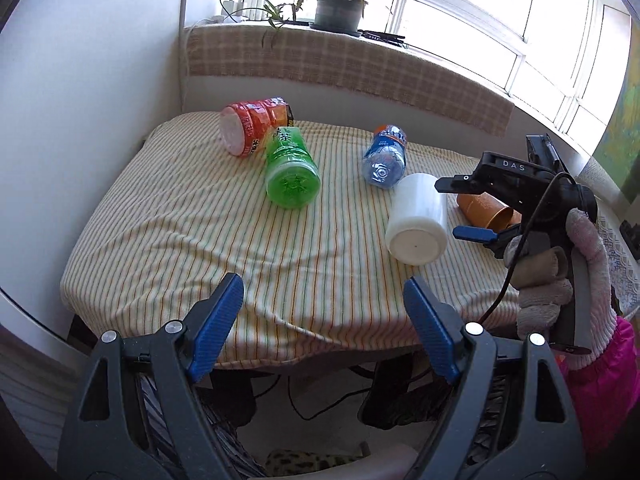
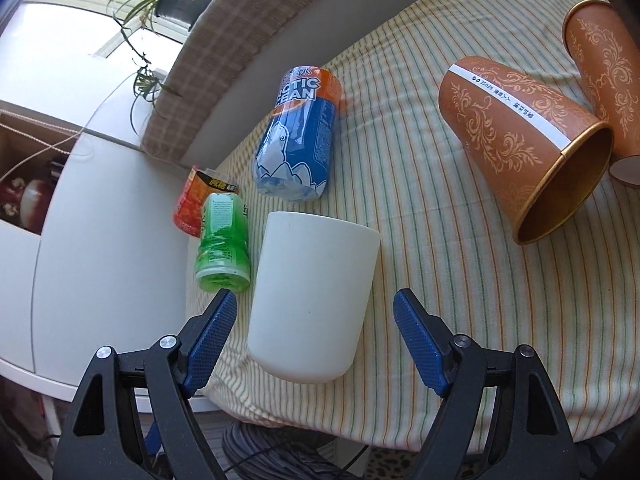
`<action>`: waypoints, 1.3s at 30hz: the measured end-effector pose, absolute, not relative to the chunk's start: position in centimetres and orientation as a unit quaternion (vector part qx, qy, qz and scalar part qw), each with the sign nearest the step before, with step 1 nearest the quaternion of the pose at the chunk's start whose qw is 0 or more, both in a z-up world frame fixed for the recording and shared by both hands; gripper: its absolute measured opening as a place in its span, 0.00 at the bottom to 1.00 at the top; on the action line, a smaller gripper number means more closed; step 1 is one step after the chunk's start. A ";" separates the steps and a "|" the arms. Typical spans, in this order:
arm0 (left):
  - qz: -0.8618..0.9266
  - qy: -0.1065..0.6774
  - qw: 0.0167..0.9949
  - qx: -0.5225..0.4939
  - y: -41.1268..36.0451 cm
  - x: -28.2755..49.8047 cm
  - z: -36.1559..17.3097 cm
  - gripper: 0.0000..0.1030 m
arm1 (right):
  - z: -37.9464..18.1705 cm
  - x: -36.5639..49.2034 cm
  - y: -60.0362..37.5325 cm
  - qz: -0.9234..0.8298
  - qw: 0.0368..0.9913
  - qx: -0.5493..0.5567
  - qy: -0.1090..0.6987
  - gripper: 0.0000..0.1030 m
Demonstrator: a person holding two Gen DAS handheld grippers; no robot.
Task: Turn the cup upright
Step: 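Lift the white cup with the right gripper and rotate it upright, then lower the upright white cup onto the bed with the right gripper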
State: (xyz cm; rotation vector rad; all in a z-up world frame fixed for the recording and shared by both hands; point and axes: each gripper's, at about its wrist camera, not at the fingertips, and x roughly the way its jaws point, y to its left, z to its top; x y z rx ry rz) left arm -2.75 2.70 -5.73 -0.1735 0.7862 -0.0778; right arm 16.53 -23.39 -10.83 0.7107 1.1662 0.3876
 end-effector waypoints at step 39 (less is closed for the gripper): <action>-0.047 0.386 0.915 -0.112 2.8 -1.0 -6.3 0.82 | -8.9 17.7 -21.0 0.219 0.831 0.143 0.491 0.73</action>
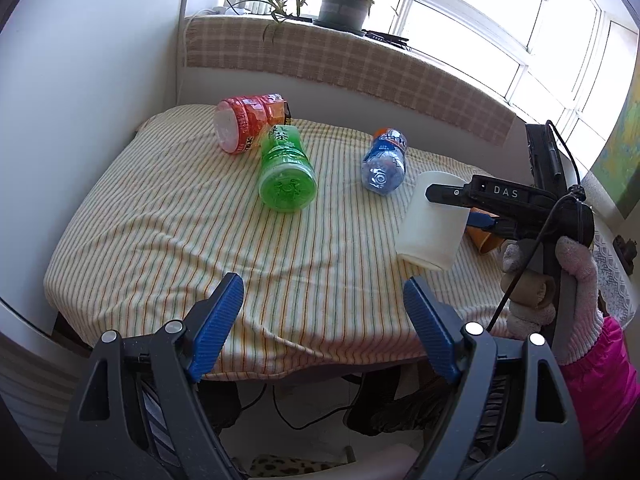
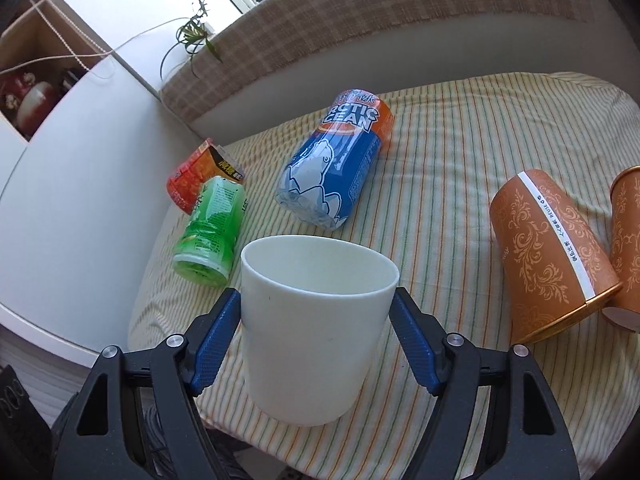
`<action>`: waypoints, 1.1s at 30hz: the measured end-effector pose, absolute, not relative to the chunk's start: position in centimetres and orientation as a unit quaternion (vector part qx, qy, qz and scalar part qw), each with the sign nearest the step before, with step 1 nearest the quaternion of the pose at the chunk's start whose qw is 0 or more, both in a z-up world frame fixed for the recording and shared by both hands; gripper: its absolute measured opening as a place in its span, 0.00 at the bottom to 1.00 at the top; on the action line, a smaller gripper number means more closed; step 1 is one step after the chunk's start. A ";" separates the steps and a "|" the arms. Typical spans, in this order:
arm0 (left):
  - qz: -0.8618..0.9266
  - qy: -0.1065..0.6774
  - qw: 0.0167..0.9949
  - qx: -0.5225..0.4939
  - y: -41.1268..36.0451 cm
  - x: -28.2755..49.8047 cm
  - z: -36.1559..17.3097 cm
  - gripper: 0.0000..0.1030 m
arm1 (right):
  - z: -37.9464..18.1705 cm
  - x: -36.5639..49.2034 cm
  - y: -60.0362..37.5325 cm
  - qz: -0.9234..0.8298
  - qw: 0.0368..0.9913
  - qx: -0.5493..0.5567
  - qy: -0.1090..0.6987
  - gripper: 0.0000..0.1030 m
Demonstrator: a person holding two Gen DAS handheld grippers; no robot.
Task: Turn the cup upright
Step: 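Lower the upright white cup onto the bed with the right gripper, then open the right gripper and pull it back from the white cup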
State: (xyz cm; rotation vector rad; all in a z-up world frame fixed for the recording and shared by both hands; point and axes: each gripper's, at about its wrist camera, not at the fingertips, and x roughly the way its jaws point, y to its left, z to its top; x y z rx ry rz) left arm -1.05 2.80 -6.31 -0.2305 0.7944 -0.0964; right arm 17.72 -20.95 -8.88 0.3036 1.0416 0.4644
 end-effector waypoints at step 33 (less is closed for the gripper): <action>-0.051 0.391 0.912 -0.110 2.3 -0.6 -6.7 0.82 | -8.0 14.5 -18.1 0.160 0.912 -0.132 0.354 0.73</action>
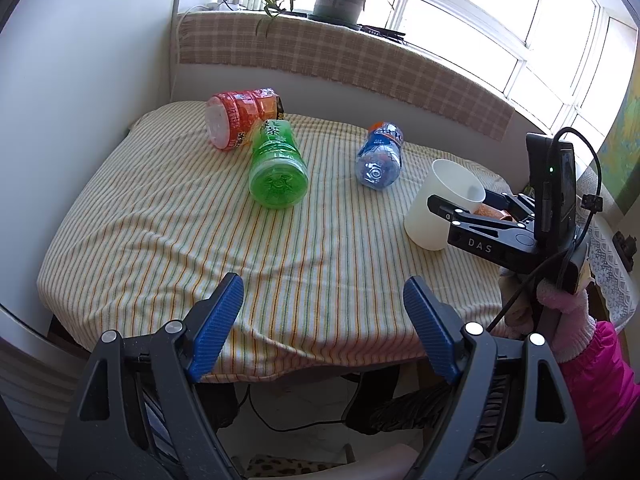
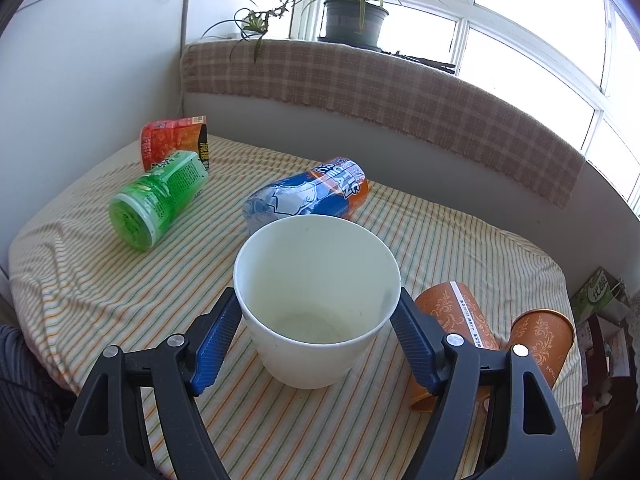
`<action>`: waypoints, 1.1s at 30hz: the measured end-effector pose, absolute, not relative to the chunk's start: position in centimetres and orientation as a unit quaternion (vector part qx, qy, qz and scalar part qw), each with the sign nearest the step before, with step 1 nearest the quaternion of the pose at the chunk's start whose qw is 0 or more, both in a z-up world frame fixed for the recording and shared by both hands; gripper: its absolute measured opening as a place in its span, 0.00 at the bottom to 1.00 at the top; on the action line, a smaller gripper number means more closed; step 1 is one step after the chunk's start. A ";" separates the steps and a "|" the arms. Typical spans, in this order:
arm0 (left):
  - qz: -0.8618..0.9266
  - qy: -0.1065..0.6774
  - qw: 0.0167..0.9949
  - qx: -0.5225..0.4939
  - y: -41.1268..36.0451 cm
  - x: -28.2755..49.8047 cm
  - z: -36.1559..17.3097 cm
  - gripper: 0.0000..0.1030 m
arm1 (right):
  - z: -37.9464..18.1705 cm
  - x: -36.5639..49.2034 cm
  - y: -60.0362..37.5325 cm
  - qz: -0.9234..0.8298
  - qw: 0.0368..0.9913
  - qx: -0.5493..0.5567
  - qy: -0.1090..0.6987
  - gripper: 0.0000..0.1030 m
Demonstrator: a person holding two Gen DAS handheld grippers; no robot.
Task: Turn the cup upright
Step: 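Open the right gripper and pull it back from the white cup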
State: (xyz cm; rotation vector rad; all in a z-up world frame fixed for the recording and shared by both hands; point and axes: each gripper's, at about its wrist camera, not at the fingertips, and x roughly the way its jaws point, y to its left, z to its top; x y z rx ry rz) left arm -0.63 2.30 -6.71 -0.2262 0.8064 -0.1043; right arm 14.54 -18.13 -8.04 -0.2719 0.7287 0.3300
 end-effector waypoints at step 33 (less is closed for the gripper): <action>-0.027 0.284 0.957 -0.060 -0.4 0.5 -1.4 0.82 | -3.0 5.2 -26.3 0.115 0.938 -0.005 0.327 0.76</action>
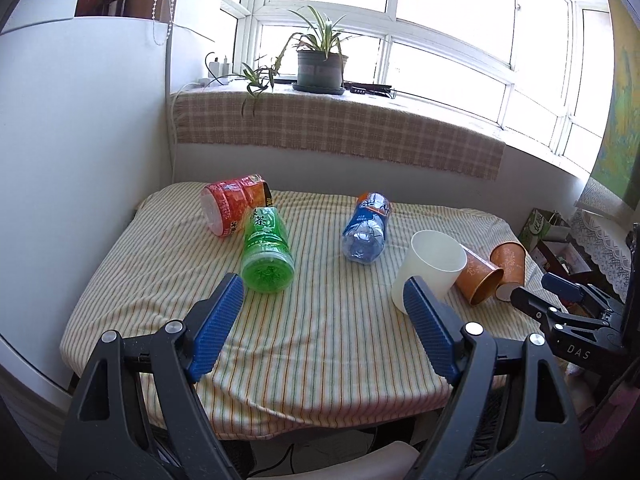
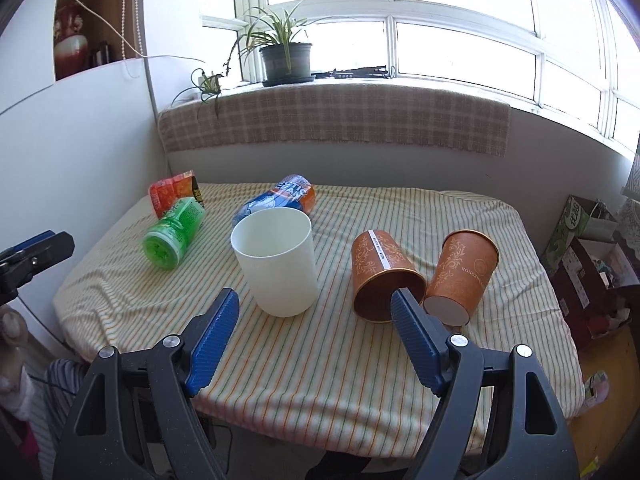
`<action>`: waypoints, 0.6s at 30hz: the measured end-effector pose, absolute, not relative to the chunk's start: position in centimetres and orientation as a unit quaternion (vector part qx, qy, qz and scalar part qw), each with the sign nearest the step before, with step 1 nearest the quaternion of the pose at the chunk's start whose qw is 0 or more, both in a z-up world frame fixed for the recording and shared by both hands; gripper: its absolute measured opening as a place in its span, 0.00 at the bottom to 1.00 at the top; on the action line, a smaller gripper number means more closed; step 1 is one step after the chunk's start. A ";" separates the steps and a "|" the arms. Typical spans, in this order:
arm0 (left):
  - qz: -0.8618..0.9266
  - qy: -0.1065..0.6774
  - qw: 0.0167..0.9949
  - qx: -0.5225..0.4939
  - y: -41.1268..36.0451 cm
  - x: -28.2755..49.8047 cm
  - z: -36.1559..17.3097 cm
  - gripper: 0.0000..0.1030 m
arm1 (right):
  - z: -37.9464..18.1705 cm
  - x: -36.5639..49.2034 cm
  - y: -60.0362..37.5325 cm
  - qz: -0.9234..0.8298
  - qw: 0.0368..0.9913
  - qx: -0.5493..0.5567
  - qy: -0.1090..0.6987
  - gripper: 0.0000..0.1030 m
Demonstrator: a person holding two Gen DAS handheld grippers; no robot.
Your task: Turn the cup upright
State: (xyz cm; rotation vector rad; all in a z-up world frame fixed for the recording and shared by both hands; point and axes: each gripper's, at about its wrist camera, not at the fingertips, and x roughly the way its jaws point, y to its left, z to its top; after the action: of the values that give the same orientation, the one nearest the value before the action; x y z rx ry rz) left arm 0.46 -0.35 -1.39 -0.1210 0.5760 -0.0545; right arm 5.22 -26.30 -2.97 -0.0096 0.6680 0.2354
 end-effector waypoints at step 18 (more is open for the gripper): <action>0.011 0.201 0.979 -0.033 -0.9 -1.2 0.9 0.98 | 0.7 1.5 -27.9 0.059 0.965 0.025 0.253 0.88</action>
State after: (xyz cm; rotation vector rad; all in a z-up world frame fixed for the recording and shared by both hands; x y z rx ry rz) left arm -1.24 -0.87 0.95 -0.0661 0.4040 0.0220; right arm 1.50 -27.91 0.73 0.0502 0.5110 0.1196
